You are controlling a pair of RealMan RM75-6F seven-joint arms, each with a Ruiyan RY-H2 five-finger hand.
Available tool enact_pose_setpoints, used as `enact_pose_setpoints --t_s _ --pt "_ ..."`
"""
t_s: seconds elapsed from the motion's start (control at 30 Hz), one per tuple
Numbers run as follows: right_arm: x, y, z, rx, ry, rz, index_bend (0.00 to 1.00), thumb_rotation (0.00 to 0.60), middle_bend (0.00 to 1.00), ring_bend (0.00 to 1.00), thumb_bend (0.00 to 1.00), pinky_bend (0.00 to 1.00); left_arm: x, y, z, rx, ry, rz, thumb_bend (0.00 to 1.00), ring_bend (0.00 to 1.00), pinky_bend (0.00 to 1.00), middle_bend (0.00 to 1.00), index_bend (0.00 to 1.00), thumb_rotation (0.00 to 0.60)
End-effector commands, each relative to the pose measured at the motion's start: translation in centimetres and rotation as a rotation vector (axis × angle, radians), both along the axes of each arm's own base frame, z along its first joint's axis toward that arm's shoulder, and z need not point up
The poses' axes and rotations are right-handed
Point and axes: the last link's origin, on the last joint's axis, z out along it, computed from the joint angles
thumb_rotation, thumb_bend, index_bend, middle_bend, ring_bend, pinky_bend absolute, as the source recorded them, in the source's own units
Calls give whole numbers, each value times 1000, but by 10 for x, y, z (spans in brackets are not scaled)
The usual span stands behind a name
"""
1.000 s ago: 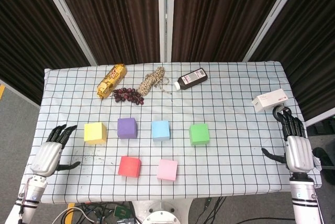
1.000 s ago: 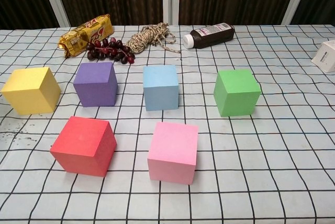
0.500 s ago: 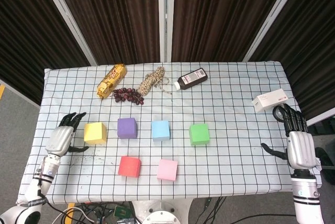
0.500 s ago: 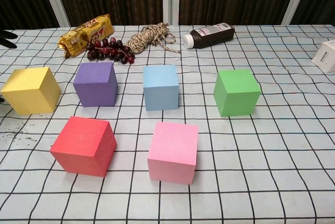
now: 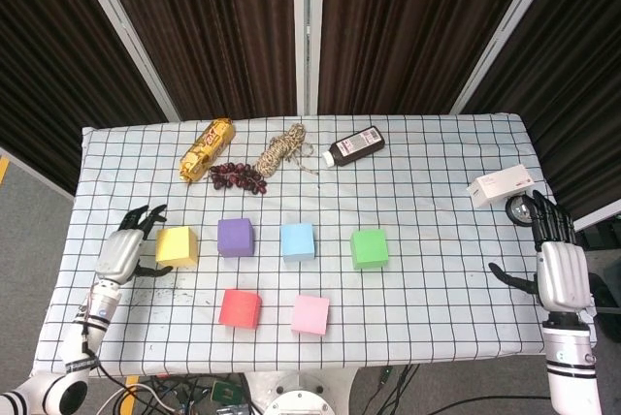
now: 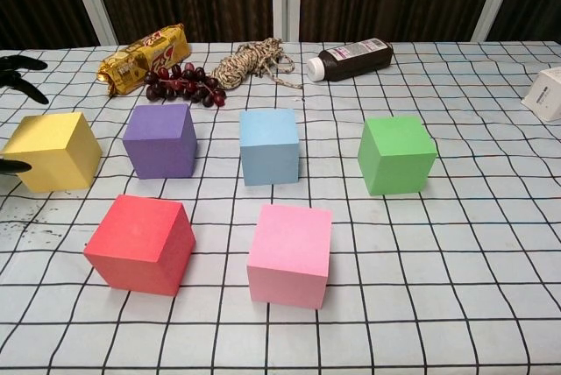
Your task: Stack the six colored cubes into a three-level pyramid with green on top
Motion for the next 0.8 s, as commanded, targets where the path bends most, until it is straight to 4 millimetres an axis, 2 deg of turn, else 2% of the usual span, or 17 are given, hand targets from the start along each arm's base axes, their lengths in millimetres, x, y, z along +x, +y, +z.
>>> enact_pose_setpoints --t_s 0.03,0.23,0.43,0.8 --pt "-1 0 1 -1 1 -4 0 600 0 0 16 0 0 3 -5 -7 -7 -4 0 0 0 234 47 600" --pt "-4 -1 1 -2 4 -16 0 600 0 0 19 0 -1 5 -12 -30 -21 6 0 0 0 271 48 600" --pt "-6 -2 -1 4 8 -23 0 600 0 0 22 0 3 9 -15 -14 -38 -1 81 24 12 381 60 600" --pt "-12 -2 -2 5 6 -42 0 600 0 0 23 0 14 16 -16 2 -45 -31 141 52 40 432 61 600"
